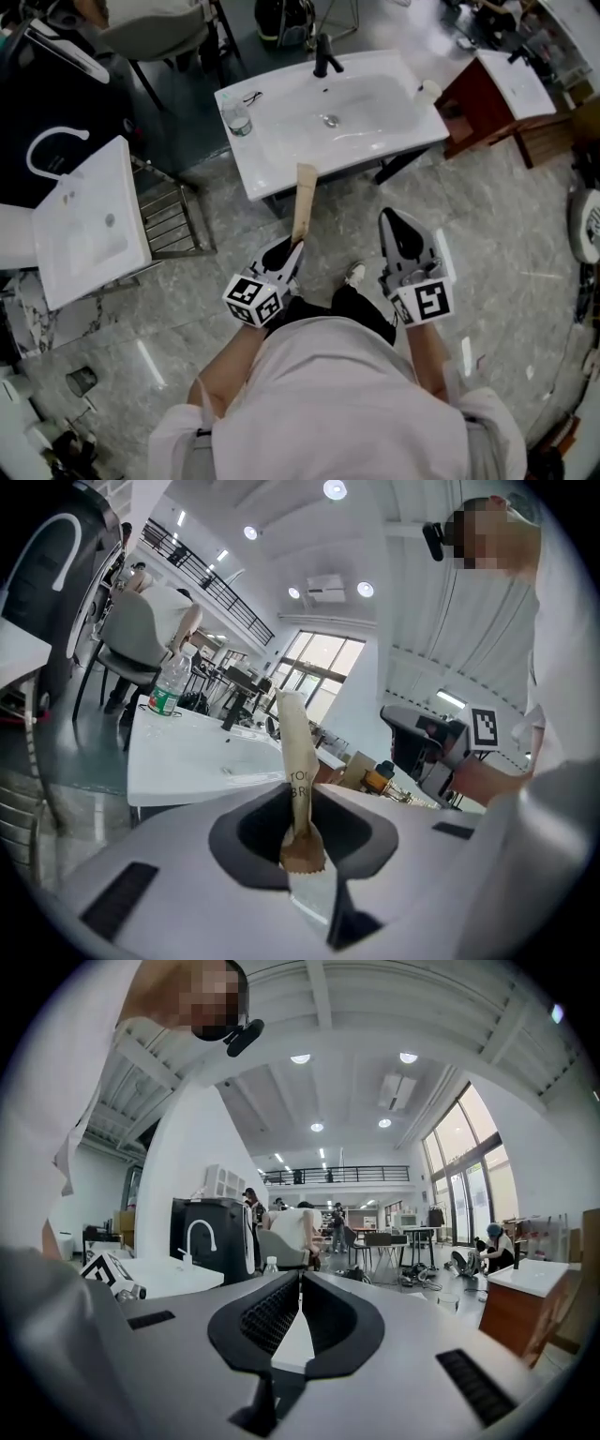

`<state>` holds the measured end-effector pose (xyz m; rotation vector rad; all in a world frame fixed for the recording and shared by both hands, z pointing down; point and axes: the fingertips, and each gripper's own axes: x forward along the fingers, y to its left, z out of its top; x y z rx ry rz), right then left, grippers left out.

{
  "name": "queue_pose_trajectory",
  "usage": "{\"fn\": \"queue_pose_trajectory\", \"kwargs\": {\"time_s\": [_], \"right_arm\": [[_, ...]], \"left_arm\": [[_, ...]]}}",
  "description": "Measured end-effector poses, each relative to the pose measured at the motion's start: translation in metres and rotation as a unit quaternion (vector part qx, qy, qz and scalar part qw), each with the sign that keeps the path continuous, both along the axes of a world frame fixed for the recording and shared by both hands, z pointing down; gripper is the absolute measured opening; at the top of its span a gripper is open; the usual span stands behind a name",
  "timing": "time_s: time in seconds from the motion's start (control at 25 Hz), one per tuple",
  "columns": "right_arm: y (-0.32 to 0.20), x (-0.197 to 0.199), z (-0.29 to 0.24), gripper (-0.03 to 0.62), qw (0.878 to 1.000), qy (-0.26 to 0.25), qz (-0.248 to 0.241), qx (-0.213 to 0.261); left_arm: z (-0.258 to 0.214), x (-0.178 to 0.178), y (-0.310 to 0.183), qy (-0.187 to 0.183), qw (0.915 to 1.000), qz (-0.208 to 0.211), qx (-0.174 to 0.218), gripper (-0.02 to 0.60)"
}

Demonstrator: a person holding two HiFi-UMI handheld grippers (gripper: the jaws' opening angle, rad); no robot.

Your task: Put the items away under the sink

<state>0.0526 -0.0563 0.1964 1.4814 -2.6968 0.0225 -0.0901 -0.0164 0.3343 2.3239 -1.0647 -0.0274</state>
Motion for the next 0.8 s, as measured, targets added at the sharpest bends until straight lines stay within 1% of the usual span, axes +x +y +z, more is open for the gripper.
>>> {"fn": "queue_pose_trajectory", "kwargs": {"time_s": [0.08,0.16,0.24,0.36,0.48,0.6,0.8], "right_arm": [[-0.008,0.012,0.002,0.037,1.0,0.003,-0.01,-0.004],[-0.016,0.021,0.006,0.037,1.0,0.003,-0.014,-0.008],[-0.026,0.03,0.009,0.037,1.0,0.002,-0.015,-0.01],[-0.041,0.043,0.02,0.037,1.0,0.006,-0.015,-0.015],[-0.051,0.056,0.037,0.037,0.999,0.004,-0.012,-0.03],[-0.059,0.063,0.046,0.037,0.999,0.001,-0.014,-0.037],[-0.074,0.068,0.067,0.037,0.998,0.016,-0.026,-0.058]], "left_arm": [[-0.005,0.012,-0.004,-0.002,1.0,0.003,0.006,0.064],[-0.004,0.018,-0.009,-0.014,0.9999,0.003,0.005,0.064],[0.002,0.023,-0.021,-0.018,0.9998,-0.009,0.003,0.064],[0.01,0.032,-0.039,-0.026,0.9991,-0.03,0.013,0.064],[0.022,0.045,-0.051,-0.038,0.9986,-0.034,0.015,0.064],[0.032,0.058,-0.058,-0.044,0.9985,-0.032,0.01,0.064],[0.049,0.068,-0.066,-0.046,0.9981,-0.04,0.003,0.064]]}}
